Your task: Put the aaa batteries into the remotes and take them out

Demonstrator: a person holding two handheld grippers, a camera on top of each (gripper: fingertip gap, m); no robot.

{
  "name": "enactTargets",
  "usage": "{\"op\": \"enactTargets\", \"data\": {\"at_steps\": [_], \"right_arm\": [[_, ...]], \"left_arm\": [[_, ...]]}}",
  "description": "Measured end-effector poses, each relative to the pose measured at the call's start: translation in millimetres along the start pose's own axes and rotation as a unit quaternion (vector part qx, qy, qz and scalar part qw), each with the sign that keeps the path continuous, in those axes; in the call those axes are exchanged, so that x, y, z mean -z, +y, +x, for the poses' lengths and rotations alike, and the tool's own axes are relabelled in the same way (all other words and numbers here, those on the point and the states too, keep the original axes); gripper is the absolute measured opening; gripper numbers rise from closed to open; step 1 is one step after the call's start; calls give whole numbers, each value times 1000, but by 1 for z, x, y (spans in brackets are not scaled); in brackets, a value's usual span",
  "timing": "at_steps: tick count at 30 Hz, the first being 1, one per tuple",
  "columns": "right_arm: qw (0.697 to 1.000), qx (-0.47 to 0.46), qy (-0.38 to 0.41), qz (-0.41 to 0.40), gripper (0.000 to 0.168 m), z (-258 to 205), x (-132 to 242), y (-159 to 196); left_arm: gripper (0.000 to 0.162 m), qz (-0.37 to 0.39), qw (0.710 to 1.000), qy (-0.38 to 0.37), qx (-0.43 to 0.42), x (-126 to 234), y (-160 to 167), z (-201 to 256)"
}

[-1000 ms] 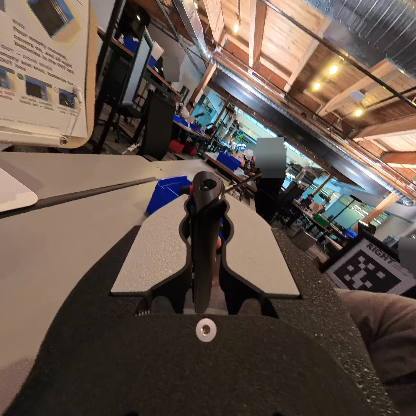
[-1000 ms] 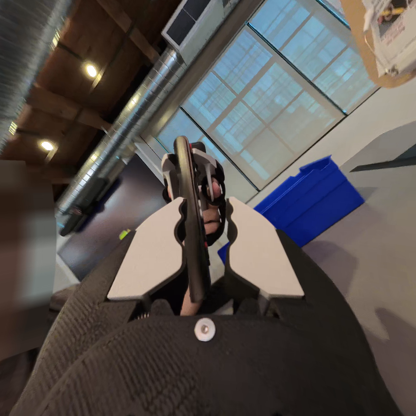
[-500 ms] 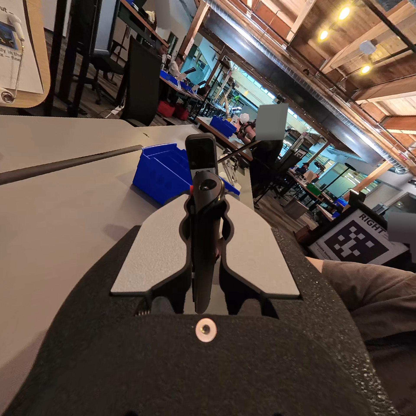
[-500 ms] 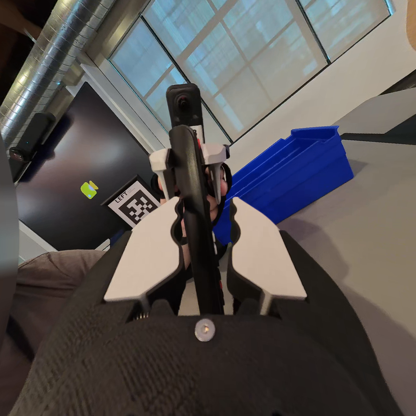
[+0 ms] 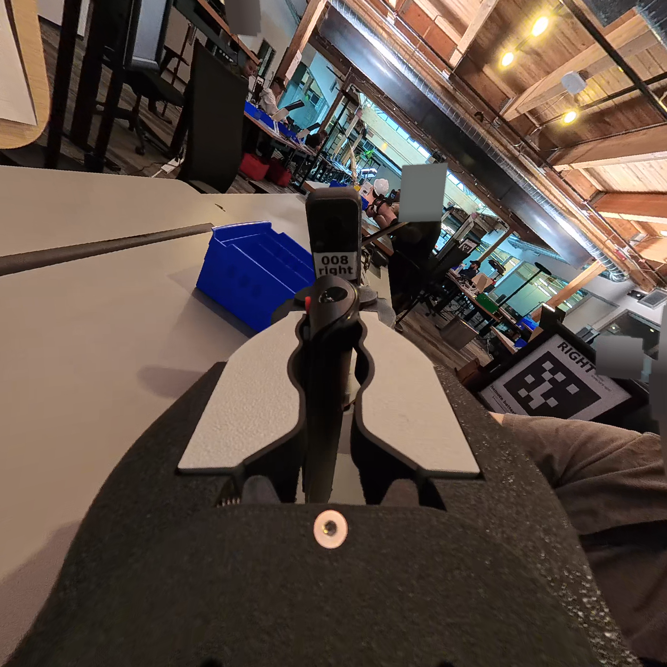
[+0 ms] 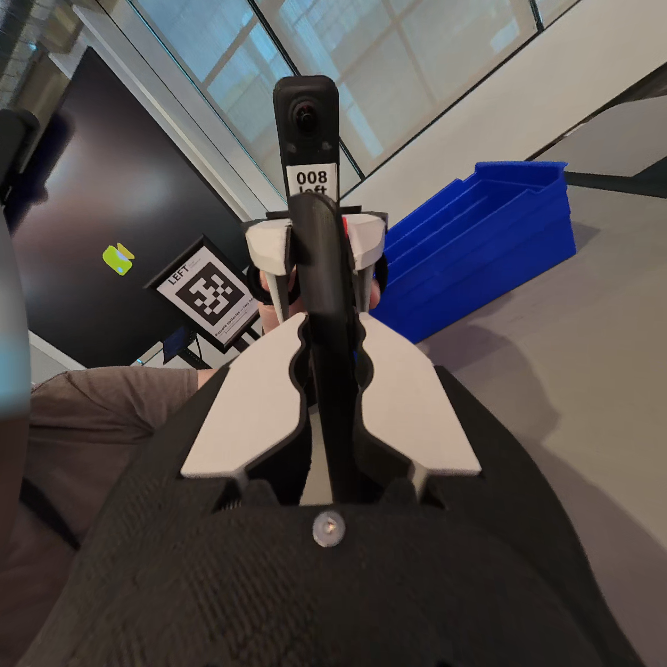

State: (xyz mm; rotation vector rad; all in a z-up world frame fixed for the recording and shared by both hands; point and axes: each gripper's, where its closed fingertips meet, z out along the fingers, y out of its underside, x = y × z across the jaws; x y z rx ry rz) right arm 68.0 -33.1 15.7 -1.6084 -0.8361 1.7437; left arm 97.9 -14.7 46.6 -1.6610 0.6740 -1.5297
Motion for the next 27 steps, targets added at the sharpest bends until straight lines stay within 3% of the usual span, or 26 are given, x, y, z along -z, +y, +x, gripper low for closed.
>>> {"op": "enactTargets", "data": {"at_steps": [19, 23, 25, 27], "right_arm": [[996, 77, 20, -49, 25, -9, 3, 3], [990, 140, 30, -1, 26, -13, 1, -9], [988, 152, 27, 21, 29, -16, 1, -14], [987, 152, 29, 34, 46, -14, 2, -16]], "left_arm": [[23, -1, 1000, 14, -20, -4, -1, 14], [23, 16, 999, 18, -37, -1, -9, 18], [24, 40, 998, 22, -46, 3, -17, 23], [23, 65, 997, 18, -44, 11, -26, 22]]}}
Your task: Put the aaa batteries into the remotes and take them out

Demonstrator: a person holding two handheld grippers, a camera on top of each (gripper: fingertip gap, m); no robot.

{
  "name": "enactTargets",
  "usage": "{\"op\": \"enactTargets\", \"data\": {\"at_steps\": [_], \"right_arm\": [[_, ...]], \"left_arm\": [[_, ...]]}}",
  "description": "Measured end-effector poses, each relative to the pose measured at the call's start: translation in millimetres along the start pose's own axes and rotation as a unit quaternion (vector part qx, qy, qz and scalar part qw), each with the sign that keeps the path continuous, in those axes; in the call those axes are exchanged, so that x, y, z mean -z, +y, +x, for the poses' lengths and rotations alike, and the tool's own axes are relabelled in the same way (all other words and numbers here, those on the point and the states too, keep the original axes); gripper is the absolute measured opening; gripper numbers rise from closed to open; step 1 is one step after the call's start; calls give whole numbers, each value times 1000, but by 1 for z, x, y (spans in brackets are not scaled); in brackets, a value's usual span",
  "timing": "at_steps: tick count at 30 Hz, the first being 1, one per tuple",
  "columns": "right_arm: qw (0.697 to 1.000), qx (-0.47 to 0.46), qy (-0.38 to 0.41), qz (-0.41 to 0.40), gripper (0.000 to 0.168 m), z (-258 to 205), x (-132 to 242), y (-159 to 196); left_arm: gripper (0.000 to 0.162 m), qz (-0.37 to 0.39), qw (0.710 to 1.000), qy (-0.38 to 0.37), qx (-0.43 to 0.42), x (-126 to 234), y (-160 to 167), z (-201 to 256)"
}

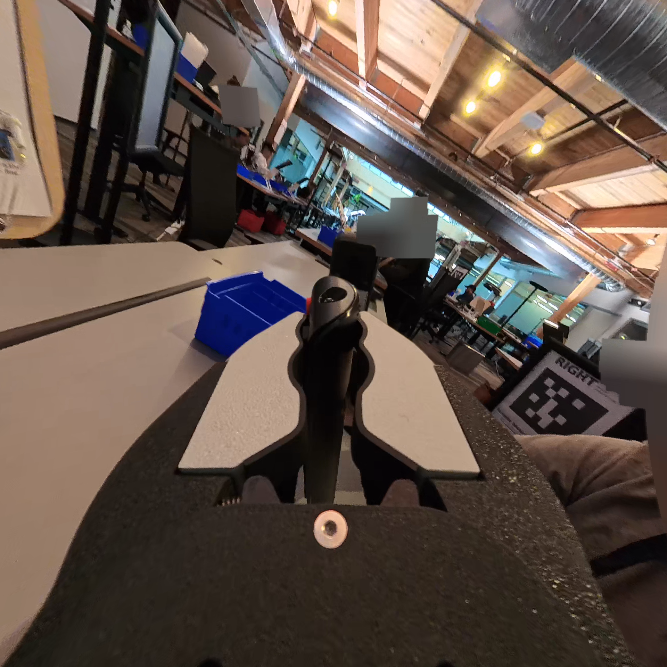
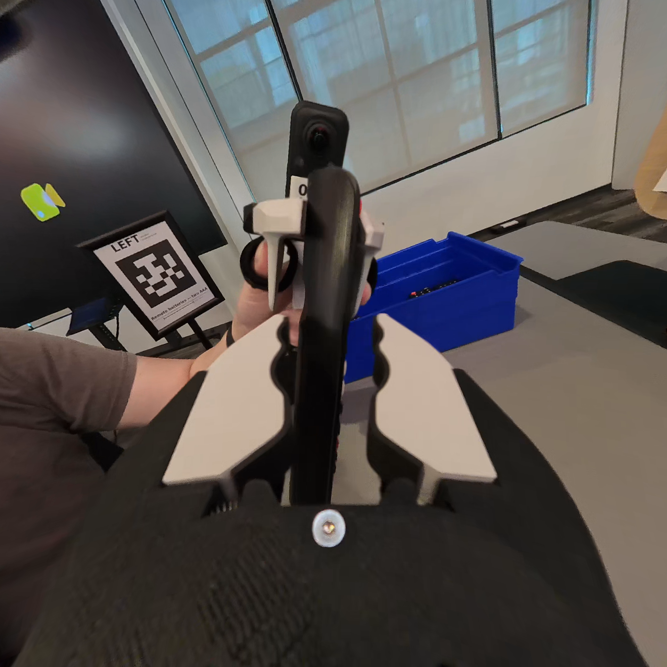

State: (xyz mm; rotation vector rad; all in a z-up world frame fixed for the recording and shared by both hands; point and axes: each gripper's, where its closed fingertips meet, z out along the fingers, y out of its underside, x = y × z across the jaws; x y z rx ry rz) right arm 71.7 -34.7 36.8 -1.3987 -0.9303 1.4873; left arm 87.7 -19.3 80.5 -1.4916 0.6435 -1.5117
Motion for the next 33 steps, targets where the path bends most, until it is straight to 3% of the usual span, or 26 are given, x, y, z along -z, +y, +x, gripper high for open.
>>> {"op": "enactTargets", "data": {"at_steps": [1, 7, 13, 16, 19, 24, 26, 28, 30, 33], "right_arm": [[1000, -3, -3, 7, 52, 1, 1, -1], [997, -27, 9, 77, 49, 15, 17, -15], [995, -34, 13, 94, 46, 25, 24, -14], [994, -56, 10, 95, 59, 29, 19, -5], [989, -107, 8, 103, 74, 32, 6, 6], [953, -221, 40, 205, 93, 42, -8, 6], [945, -224, 76, 227, 102, 46, -14, 7], [941, -218, 129, 224, 118, 52, -25, 11], [933, -244, 134, 228, 137, 50, -40, 10], [916, -276, 127, 261, 137, 48, -54, -2]], "left_arm": [[23, 13, 1000, -6, -3, 4, -4, -3], [23, 89, 996, -31, 6, 26, -30, -15], [24, 134, 980, -67, -129, 43, -53, 6], [24, 144, 969, -86, -180, 48, -58, 15], [24, 164, 969, -63, -176, 53, -63, 23], [24, 179, 964, -82, -180, 59, -69, 22], [23, 179, 957, -110, -199, 59, -69, 18], [23, 182, 948, -134, -224, 58, -68, 16], [23, 186, 940, -150, -245, 56, -66, 17], [24, 208, 932, -151, -257, 56, -66, 23]]}}
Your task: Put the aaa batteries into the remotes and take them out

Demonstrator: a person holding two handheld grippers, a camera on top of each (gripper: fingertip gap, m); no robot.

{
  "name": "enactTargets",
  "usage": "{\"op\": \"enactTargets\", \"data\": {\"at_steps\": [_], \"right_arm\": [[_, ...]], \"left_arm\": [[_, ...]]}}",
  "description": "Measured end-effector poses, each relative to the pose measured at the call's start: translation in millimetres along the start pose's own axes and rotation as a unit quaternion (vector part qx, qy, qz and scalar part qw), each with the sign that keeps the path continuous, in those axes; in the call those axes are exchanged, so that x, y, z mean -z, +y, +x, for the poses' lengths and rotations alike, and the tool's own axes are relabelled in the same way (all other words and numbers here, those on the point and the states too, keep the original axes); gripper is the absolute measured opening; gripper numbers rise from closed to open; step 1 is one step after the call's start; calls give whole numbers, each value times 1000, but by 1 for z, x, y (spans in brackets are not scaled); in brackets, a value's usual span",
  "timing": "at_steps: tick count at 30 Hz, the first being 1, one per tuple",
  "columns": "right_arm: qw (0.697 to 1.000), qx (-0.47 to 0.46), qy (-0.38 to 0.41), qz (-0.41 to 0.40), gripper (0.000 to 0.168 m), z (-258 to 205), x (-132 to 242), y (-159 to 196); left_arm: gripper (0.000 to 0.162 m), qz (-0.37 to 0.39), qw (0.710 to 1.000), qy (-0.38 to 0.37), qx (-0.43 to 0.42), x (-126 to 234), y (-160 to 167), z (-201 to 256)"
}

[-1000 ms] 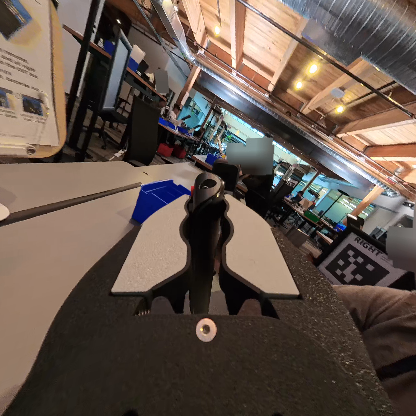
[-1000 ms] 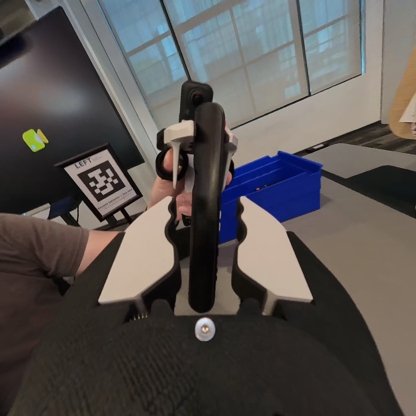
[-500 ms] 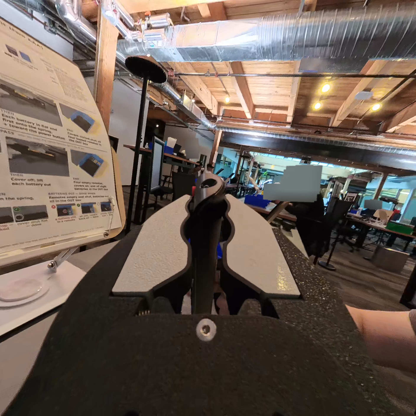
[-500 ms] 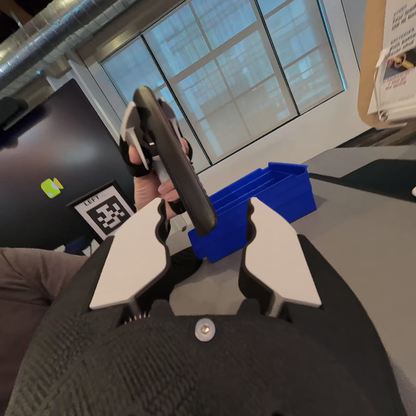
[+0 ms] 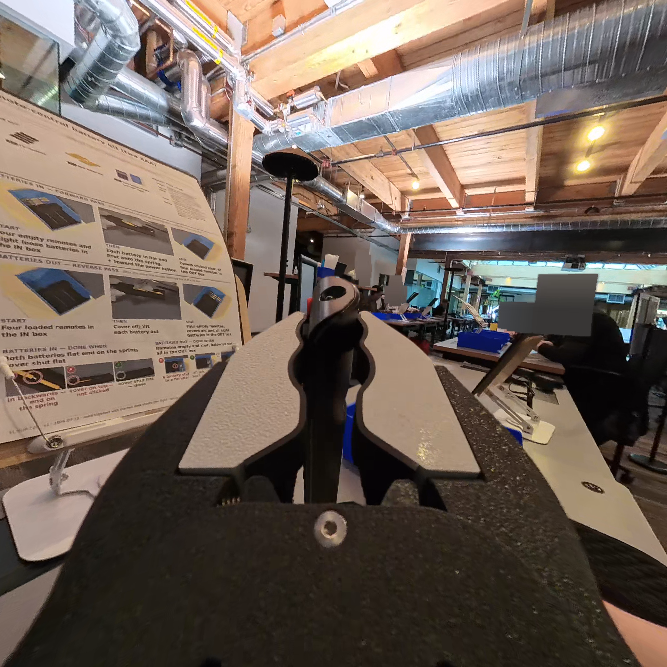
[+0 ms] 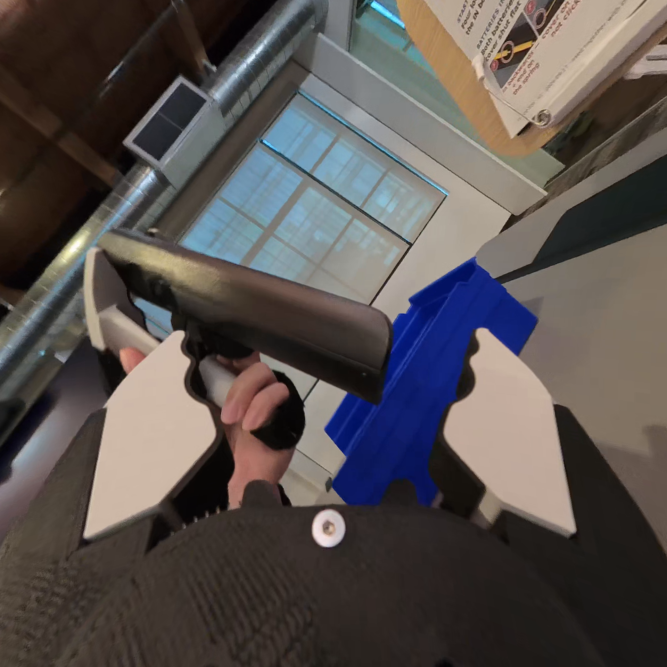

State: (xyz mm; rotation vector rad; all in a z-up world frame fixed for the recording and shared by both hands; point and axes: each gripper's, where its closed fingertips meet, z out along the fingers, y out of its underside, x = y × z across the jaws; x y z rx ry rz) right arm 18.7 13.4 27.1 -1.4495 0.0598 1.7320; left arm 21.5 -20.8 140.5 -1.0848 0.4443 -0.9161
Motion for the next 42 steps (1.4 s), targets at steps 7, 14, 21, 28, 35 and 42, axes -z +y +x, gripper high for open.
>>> {"op": "enactTargets", "data": {"at_steps": [7, 14, 21, 28, 35, 42], "right_arm": [[997, 47, 21, 51, 138, -22, -9, -16], [991, 102, 63, 52, 138, -21, -4, -27], [984, 142, 83, 63, 137, -23, -3, -34], [985, 143, 74, 62, 132, -22, -4, -34], [982, 165, 73, 58, 128, -28, -3, -38], [977, 194, 68, 54, 126, -37, -5, -42]], "left_arm": [[23, 44, 998, 13, 39, 4, -6, 5], [25, 79, 988, 49, 124, 5, -7, 4], [26, 93, 979, 68, 170, 6, -9, 0], [26, 89, 978, 71, 178, 7, -9, -4], [25, 95, 976, 76, 181, 8, -12, -3], [26, 106, 973, 85, 187, 10, -19, -2]]}}
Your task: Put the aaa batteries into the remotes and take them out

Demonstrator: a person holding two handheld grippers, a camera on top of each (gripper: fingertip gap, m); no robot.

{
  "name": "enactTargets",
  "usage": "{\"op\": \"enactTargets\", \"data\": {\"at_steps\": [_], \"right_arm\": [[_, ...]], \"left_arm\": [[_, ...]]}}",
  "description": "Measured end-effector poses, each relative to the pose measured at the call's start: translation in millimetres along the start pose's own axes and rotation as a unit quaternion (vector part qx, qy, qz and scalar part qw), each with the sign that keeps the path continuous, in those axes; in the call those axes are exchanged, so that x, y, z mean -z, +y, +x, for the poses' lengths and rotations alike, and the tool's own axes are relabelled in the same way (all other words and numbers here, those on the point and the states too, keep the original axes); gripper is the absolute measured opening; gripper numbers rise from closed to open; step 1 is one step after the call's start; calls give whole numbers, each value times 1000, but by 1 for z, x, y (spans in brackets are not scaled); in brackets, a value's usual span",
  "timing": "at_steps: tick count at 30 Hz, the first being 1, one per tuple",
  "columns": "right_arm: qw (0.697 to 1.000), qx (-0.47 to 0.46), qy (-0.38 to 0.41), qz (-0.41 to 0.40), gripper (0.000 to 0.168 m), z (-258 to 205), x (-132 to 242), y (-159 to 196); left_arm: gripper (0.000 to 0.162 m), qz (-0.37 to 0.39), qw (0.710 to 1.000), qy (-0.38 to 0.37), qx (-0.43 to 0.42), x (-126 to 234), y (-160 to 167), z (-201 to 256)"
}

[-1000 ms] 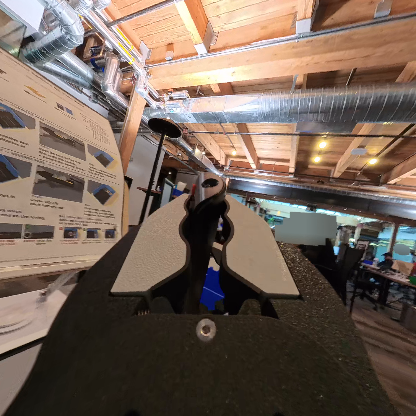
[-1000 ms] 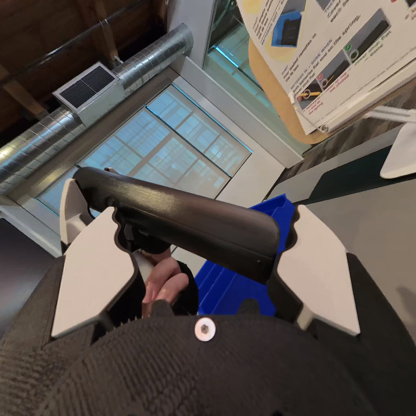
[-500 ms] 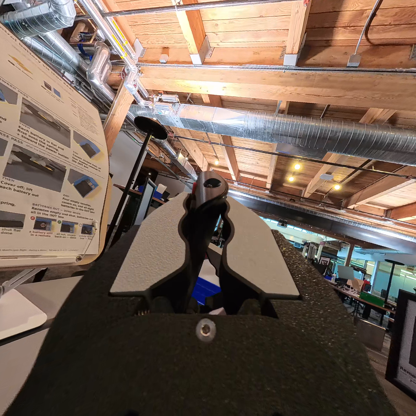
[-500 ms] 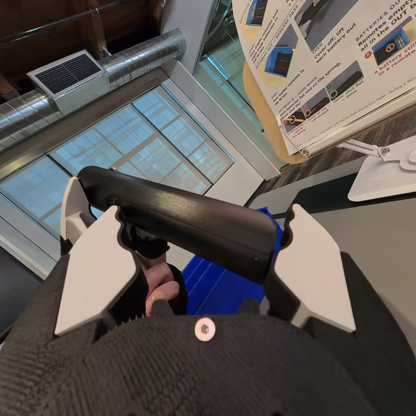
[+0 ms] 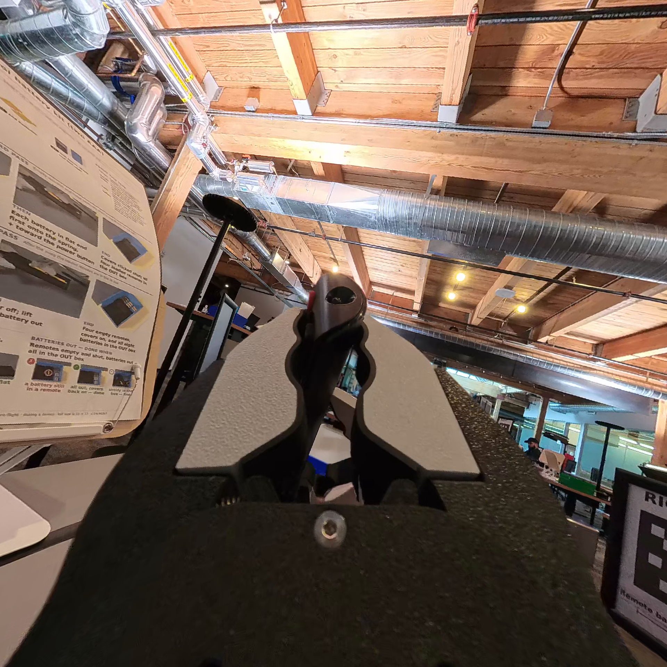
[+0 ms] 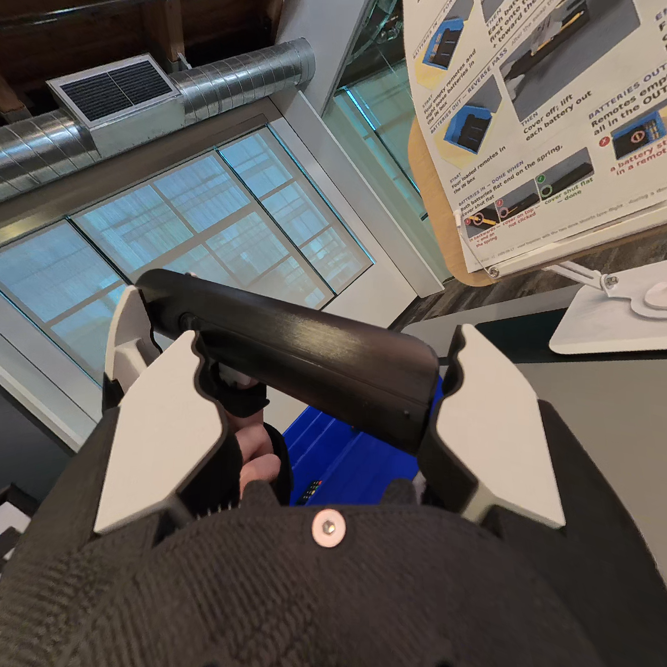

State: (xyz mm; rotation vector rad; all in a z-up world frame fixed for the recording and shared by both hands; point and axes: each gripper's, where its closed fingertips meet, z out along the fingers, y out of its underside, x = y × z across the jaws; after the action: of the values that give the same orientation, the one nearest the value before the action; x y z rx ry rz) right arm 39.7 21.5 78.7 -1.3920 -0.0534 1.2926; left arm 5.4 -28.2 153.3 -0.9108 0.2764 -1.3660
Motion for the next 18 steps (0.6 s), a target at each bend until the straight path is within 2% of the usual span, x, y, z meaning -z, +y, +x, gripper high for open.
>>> {"op": "enactTargets", "data": {"at_steps": [3, 4, 5, 6, 7, 8, 11, 13, 16, 18], "right_arm": [[1000, 5, -19, -1, 124, -4, 1, -2], [996, -11, -84, 40, 111, -17, 11, -15], [986, -54, -125, 97, 29, -20, 25, -34], [983, -78, -115, 116, 21, -11, 28, -44], [987, -67, -109, 94, 22, -8, 26, -42], [993, -42, -100, 53, 27, -7, 22, -35], [995, 55, -73, 40, 30, -9, 28, -34], [994, 68, -85, 29, 29, -12, 29, -28], [989, 25, -143, 27, 61, -18, 32, -21], [980, -3, -199, 21, 70, -24, 37, -14]], "left_arm": [[26, 6, 1000, -3, 6, 1, -3, -2], [24, 36, 999, -20, 29, 5, -14, -9], [25, 16, 997, 34, 72, 6, -15, -1], [25, -22, 997, 41, 59, -1, -1, 4], [25, -10, 1000, 14, 1, -2, -1, 4], [24, 3, 1000, -1, -13, -1, -5, 4], [23, -1, 1000, 12, -11, -2, -8, 6], [24, 8, 1000, 8, 10, 0, -13, 2], [23, 42, 997, 16, 60, 6, -27, -3], [23, 66, 993, 31, 94, 11, -39, -5]]}}
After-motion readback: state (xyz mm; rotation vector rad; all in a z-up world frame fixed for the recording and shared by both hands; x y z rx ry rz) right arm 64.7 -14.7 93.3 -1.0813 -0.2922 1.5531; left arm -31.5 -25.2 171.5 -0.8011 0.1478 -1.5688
